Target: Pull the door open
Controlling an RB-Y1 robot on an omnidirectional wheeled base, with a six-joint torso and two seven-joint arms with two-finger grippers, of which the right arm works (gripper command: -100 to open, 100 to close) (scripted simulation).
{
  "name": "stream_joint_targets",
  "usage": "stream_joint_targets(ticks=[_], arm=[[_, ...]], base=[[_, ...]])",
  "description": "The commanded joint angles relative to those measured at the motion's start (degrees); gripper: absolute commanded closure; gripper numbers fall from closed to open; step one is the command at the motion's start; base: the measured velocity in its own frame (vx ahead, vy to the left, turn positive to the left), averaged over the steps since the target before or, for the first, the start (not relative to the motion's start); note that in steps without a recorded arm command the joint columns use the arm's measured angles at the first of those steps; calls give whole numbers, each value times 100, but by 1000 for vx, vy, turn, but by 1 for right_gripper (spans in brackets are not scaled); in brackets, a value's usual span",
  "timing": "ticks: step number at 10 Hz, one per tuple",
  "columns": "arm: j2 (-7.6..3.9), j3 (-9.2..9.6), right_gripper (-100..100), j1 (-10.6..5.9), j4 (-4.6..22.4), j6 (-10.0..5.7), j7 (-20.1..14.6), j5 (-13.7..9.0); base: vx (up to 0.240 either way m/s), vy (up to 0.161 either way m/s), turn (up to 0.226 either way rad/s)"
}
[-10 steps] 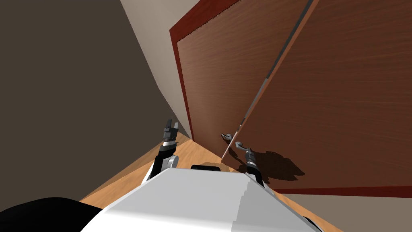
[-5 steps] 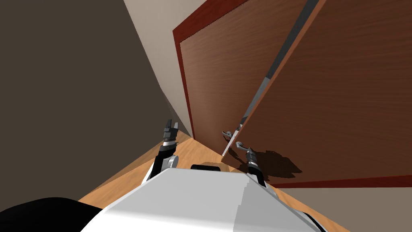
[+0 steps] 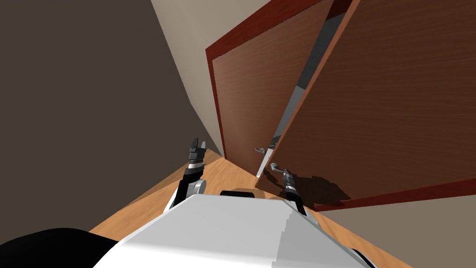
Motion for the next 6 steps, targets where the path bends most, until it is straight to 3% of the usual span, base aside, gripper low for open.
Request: stream_joint_targets(ticks=[1, 2, 3, 5, 6], arm=[[32, 42, 100, 63, -170, 99, 2, 22], [71, 195, 100, -5, -237, 96, -57, 110], [71, 195, 100, -5, 11, 96, -57, 110], [104, 306, 100, -59, -286, 95, -96, 171], [104, 306, 100, 66, -555, 95, -96, 171]], base=[[-59, -23, 6], [-72, -29, 65], [-65, -45, 83], [-36, -28, 55], [-46, -30, 28]])
